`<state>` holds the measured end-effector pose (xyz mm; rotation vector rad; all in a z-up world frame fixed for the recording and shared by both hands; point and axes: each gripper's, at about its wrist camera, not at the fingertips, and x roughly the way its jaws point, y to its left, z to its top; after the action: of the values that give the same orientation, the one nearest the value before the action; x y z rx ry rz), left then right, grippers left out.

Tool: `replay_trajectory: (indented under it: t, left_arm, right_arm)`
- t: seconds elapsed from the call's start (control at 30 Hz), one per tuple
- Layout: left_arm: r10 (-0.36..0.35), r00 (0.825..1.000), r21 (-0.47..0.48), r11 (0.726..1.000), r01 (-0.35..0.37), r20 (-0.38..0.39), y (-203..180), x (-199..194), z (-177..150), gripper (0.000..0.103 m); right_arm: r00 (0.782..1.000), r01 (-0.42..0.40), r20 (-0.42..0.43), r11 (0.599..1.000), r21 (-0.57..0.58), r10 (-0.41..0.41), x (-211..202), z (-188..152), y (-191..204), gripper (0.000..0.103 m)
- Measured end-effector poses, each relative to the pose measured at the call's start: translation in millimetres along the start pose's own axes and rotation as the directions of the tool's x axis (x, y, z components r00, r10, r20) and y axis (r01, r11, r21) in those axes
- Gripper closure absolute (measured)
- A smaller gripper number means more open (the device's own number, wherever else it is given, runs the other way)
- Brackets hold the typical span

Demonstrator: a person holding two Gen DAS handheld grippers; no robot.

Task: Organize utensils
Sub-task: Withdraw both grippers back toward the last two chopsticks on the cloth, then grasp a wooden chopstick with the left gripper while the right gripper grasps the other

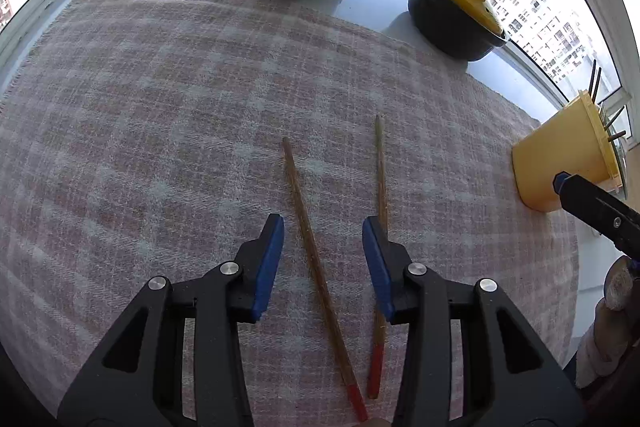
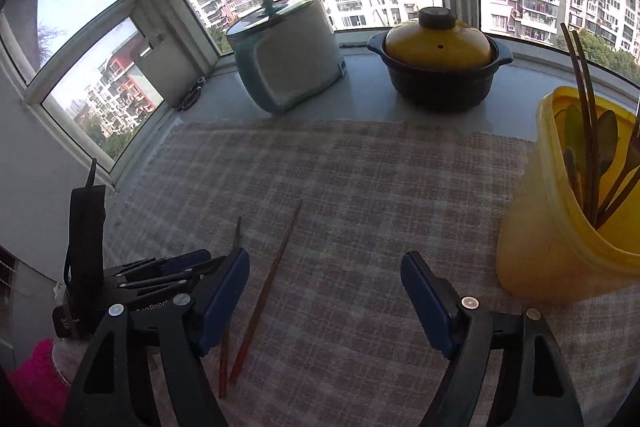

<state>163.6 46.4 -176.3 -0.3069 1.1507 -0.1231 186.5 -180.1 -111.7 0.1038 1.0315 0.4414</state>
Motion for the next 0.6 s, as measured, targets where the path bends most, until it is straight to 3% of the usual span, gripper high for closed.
replay_trajectory:
  t: [0.27, 0.4, 0.6]
  left_arm:
    - [0.025, 0.999, 0.061, 0.998, -0.023, -0.033, -7, 15, -4, 0.074]
    - [0.089, 0.996, 0.135, 0.987, -0.086, -0.014, -12, 20, -9, 0.091]
    - [0.085, 0.996, 0.143, 0.986, -0.082, -0.014, -4, 17, -11, 0.096]
  right_arm:
    - [0.988, -0.052, -0.143, 0.995, 0.085, 0.064, 54, 4, 4, 0.046]
    - [0.979, -0.06, -0.189, 0.991, 0.121, 0.082, 74, 6, 5, 0.056]
    - [0.966, -0.051, -0.246, 0.992, 0.118, 0.079, 102, 5, 15, 0.065]
